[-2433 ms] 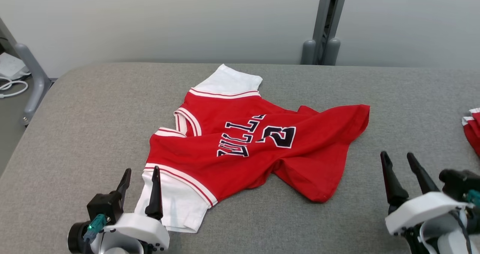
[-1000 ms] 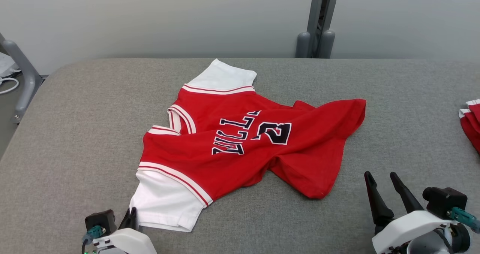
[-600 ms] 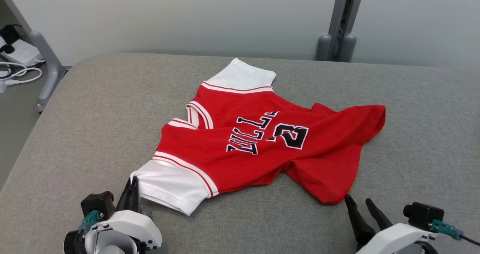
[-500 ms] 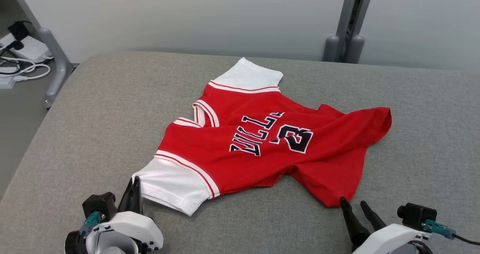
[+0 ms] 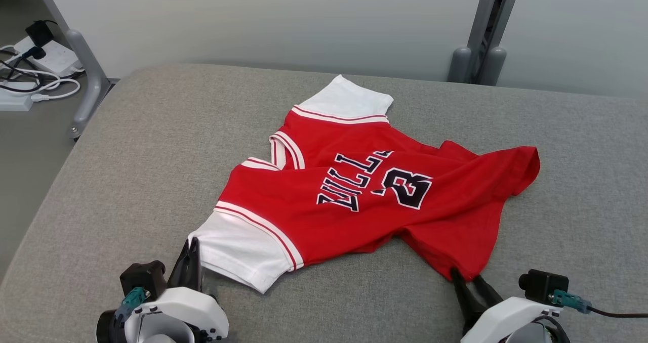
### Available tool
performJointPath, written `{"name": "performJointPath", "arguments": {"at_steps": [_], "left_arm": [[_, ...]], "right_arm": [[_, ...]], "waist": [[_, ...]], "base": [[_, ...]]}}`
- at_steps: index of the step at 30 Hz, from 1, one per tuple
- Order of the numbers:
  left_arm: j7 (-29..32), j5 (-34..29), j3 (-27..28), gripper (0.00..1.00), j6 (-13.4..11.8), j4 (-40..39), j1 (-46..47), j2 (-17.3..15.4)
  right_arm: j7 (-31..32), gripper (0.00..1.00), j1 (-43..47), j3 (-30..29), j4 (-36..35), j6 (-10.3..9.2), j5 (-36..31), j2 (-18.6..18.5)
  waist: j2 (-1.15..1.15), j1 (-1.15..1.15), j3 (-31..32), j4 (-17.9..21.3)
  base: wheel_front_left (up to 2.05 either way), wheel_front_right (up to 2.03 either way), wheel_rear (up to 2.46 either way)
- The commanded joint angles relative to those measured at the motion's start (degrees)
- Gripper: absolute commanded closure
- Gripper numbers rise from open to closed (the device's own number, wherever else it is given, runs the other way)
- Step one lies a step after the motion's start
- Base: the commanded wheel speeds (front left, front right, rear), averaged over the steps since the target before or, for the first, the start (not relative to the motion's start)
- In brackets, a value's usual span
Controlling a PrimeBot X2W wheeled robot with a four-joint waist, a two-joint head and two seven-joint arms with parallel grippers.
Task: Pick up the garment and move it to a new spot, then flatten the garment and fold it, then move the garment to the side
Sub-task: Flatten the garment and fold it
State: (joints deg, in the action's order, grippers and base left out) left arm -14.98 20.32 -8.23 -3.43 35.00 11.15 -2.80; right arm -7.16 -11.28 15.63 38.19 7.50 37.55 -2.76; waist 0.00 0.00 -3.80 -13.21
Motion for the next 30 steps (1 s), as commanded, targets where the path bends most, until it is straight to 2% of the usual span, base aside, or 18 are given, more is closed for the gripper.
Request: {"name": "performJointPath", "arguments": {"at_steps": [1,9,14,19,24,30], "left_arm": [[-0.3,0.3,0.0,1.0,-0.4,-0.1,-0.1,-0.3],[-0.3,0.7,0.6,1.0,-0.8,-0.3,-0.8,-0.8],[-0.3,2.0,1.3,1.0,-0.6,-1.7,-1.6,-0.9],[1.2,6.9,3.3,1.0,0.9,-5.6,-2.1,-0.7],[4.2,11.9,4.0,1.0,3.3,-13.6,-1.6,-0.5],[10.1,18.3,4.5,1.0,2.5,-26.5,0.3,-0.4]], "right_arm": [[-0.7,1.0,-0.5,0.5,0.6,-0.03,0.1,-0.3],[-2.5,1.0,0.3,-0.6,0.5,-0.03,-5.7,-0.7],[-1.8,1.0,2.0,-1.9,-3.4,-0.03,-11.8,-2.2],[1.5,1.0,4.4,-3.5,-12.6,-0.03,-16.1,-5.5],[6.7,1.0,5.8,-5.5,-24.6,-0.04,-18.5,-9.8],[12.3,1.0,4.9,-8.4,-37.1,-0.04,-18.5,-13.3]], "waist": [[0.0,0.0,0.1,0.1],[0.0,0.0,1.3,0.8],[0.0,0.0,2.7,2.0],[0.0,0.0,4.1,3.1],[0.0,0.0,5.4,4.2],[0.0,0.0,6.5,5.3]], "base": [[0.0,0.0,0.0],[0.0,0.0,0.0],[0.0,0.0,0.0],[0.0,0.0,0.0],[0.0,0.0,0.0],[0.0,0.0,0.0]]}}
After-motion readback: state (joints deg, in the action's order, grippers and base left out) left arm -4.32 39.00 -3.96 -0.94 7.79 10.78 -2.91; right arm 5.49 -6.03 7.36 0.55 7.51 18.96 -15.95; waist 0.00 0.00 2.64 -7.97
